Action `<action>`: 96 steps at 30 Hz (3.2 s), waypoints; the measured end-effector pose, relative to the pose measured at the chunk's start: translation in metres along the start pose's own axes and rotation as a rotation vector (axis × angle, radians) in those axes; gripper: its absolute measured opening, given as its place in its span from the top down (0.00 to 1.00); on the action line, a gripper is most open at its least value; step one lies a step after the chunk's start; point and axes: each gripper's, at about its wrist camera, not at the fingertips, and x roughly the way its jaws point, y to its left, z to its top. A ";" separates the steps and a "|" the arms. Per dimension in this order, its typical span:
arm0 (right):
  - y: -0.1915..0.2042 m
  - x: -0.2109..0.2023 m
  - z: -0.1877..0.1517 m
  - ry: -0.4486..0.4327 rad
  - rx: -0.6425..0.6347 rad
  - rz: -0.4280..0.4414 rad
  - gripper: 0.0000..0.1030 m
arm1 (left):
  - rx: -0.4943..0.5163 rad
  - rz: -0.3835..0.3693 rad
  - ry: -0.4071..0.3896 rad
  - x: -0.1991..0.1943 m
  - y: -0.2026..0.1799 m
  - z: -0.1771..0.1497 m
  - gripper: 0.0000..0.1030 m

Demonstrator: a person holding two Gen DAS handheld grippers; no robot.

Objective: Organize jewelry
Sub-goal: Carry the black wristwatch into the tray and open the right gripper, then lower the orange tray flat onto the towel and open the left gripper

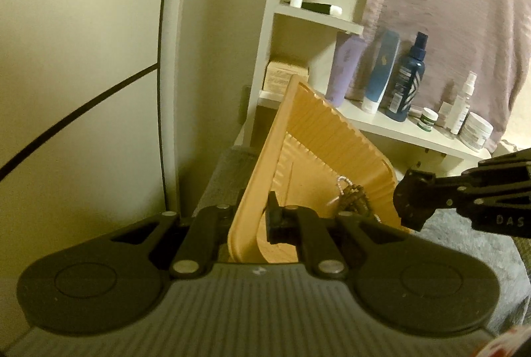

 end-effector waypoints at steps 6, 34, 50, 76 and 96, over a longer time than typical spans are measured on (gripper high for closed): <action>0.002 0.017 0.002 0.046 -0.009 -0.010 0.91 | -0.024 -0.001 0.015 0.004 0.009 -0.004 0.93; 0.000 0.053 0.008 0.114 0.022 0.001 0.62 | -0.158 -0.008 0.114 0.026 0.052 -0.033 0.88; 0.000 0.035 -0.001 0.055 0.085 -0.022 0.48 | -0.179 0.010 0.131 0.018 0.064 -0.033 0.59; -0.010 -0.082 -0.054 -0.002 0.492 -0.267 0.17 | 0.038 0.079 0.072 -0.057 0.012 -0.021 0.00; 0.017 -0.143 -0.126 0.127 0.647 -0.369 0.17 | 0.198 -0.041 0.206 -0.091 -0.079 -0.067 0.00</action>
